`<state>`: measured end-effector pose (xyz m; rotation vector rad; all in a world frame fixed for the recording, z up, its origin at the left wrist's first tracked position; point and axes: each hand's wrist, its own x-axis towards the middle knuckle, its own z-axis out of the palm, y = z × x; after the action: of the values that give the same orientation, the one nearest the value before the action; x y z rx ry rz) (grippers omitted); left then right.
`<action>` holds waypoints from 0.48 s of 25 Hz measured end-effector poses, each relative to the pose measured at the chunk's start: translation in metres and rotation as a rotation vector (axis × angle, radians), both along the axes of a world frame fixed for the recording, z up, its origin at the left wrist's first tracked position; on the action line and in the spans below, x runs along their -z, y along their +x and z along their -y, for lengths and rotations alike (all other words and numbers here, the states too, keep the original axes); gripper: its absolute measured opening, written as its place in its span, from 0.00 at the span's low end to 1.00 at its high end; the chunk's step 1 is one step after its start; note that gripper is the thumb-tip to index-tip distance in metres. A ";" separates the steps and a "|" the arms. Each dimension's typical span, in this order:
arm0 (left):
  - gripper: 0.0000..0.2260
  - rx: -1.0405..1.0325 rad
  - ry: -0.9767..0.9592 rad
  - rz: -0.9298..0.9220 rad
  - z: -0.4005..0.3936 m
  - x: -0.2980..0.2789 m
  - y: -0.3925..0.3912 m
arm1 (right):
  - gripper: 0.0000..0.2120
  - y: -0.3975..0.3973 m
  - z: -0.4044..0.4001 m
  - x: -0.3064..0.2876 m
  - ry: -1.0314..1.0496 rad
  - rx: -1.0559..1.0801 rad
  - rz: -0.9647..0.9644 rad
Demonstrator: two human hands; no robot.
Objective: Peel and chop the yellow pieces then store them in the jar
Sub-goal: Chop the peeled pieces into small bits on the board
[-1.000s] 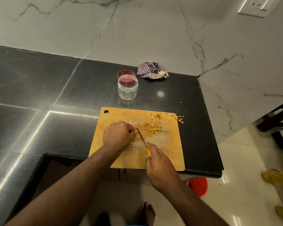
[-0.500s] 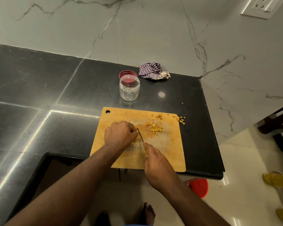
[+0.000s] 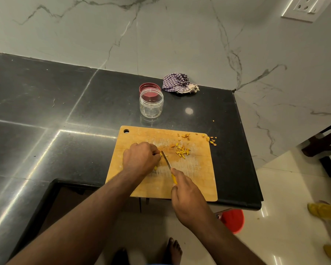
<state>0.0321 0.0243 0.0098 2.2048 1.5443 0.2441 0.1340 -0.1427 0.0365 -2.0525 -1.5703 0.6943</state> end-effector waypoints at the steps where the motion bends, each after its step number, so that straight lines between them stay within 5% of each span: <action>1: 0.10 -0.003 0.000 0.001 0.000 0.000 0.000 | 0.23 -0.001 -0.002 0.001 -0.003 -0.003 0.007; 12: 0.08 -0.006 -0.002 -0.001 -0.002 0.001 0.001 | 0.24 0.001 -0.011 0.004 -0.059 -0.018 0.025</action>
<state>0.0326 0.0264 0.0092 2.1990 1.5517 0.2431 0.1346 -0.1320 0.0324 -2.0996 -1.6019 0.7324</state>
